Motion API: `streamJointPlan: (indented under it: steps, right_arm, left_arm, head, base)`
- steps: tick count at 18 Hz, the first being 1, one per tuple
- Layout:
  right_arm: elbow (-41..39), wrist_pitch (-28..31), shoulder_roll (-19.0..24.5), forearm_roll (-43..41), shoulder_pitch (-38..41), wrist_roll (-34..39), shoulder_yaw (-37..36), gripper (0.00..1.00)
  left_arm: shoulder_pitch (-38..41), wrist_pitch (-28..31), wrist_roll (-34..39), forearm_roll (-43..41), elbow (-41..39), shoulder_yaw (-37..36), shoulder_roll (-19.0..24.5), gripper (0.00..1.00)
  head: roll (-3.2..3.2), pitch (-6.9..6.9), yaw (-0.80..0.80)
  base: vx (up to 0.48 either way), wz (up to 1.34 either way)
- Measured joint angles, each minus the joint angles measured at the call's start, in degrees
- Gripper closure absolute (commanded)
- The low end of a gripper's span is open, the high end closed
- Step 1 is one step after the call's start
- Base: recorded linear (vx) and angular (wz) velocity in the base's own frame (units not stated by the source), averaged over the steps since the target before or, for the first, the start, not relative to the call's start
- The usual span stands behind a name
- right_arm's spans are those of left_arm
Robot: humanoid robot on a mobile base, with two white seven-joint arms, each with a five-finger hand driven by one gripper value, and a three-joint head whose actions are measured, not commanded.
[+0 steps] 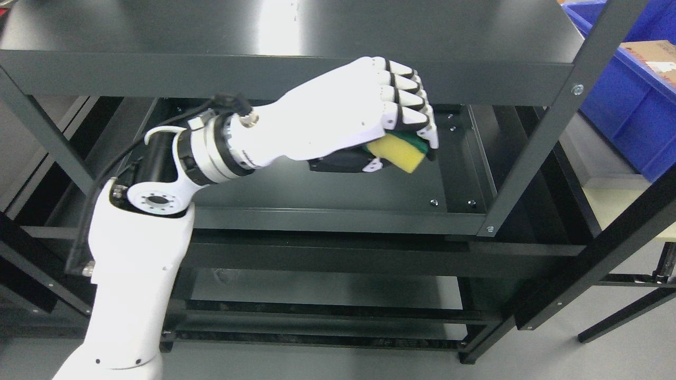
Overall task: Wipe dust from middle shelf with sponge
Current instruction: 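Wipe the sponge across the middle shelf toward the left arm's side, then sweep the sponge back across the shelf toward the far upright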
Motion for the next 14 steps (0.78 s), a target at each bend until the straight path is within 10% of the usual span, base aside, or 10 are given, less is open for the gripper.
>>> streamJointPlan:
  steps: [14]
  right_arm:
    - [0.0,-0.4,0.0,0.0,0.0,-0.3,0.0,0.00]
  left_arm:
    - [26.5,0.2,-0.1,29.1,-0.6,24.7,28.5,0.99]
  head:
    - [0.00,0.00,0.00]
  base:
    - [0.000,0.00]
